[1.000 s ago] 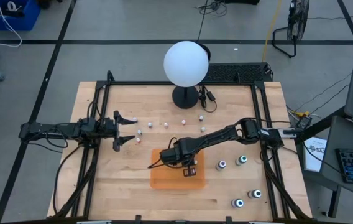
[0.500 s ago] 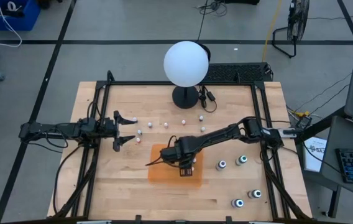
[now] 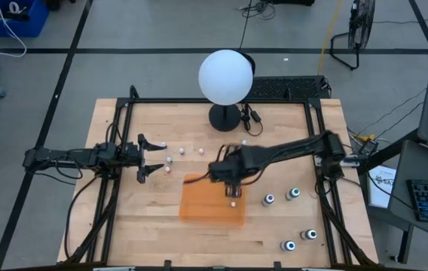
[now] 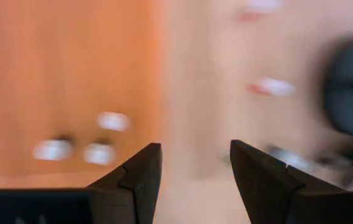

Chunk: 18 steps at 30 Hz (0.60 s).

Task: Pick & Place food coloring
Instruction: Put the small green food coloring bottle into the orange container

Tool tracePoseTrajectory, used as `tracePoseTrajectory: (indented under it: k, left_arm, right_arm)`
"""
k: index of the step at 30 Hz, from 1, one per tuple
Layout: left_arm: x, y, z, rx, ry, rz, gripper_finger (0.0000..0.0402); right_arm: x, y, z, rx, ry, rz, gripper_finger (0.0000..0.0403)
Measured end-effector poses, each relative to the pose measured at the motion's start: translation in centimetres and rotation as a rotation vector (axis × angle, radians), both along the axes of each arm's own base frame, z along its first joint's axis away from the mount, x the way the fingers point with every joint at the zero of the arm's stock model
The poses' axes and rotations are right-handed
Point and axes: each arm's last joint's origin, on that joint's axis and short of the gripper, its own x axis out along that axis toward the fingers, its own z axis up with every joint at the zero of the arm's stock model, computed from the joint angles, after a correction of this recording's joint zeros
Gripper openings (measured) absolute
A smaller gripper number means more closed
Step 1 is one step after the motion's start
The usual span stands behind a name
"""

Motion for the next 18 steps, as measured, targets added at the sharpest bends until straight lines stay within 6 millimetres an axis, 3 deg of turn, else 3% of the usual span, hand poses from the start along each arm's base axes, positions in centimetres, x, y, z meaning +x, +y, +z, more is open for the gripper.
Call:
tracePoseTrajectory:
  k: [3,6,12,18]
  left_arm:
    - [0.0,0.0,0.0,0.000,-0.001,0.000,0.0324]
    - [0.0,0.0,0.0,0.000,-0.002,0.000,0.0324]
    - [0.0,0.0,0.0,0.000,-0.001,0.000,0.0324]
    - [0.0,0.0,0.0,0.000,-0.001,0.000,0.0324]
  right_arm:
    - [-2.2,-2.2,1.3,-0.066,-0.032,-0.074,0.0184]
    - [-4.3,-4.9,1.1,-0.043,-0.050,-0.165,0.0195]
    - [-7.1,-9.6,-2.9,0.058,-0.066,-0.256,0.0227]
    - [-7.7,-11.4,-6.4,0.105,-0.121,-0.231,0.0242]
